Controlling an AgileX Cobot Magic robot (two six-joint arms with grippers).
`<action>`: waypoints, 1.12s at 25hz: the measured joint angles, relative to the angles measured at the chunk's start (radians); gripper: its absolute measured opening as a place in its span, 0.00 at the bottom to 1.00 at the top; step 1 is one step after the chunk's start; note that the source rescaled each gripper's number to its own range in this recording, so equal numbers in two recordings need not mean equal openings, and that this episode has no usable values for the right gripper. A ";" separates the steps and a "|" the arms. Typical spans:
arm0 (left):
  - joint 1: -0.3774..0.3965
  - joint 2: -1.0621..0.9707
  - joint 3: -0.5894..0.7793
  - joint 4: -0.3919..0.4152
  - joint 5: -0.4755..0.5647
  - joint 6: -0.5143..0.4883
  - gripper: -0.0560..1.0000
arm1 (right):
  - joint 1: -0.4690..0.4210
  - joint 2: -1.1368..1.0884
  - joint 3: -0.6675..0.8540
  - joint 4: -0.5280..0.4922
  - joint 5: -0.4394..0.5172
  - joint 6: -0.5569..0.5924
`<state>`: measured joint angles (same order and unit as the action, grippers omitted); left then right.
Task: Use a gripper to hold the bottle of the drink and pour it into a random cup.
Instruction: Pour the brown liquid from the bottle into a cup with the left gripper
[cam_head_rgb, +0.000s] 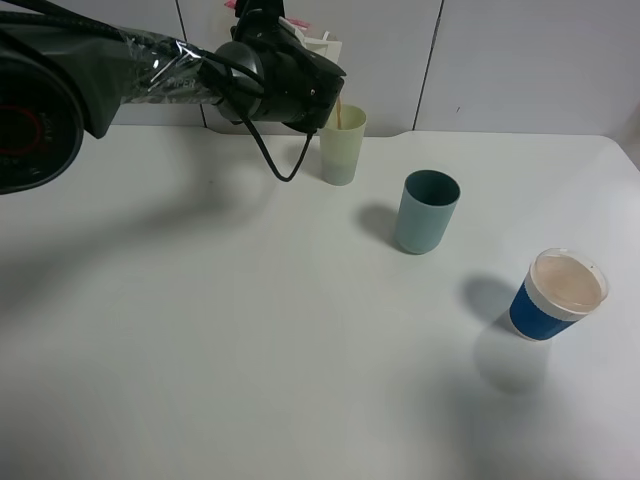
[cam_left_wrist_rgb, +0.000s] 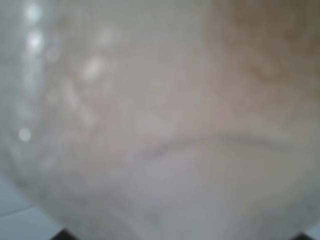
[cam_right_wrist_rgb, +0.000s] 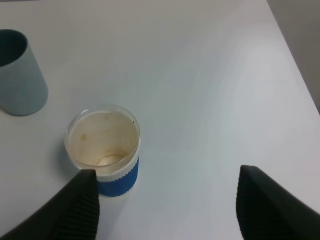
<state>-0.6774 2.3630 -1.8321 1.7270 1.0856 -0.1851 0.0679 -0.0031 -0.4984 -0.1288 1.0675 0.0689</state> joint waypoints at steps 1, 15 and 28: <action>0.000 0.000 0.000 0.000 -0.002 0.005 0.05 | 0.000 0.000 0.000 0.000 0.000 0.000; 0.000 0.000 0.000 0.001 -0.020 0.086 0.05 | 0.000 0.000 0.000 -0.006 0.000 0.017; 0.000 0.000 0.000 0.001 -0.026 0.114 0.05 | 0.000 0.000 0.000 -0.006 0.000 0.017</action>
<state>-0.6774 2.3630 -1.8321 1.7279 1.0594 -0.0714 0.0679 -0.0031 -0.4984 -0.1348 1.0675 0.0859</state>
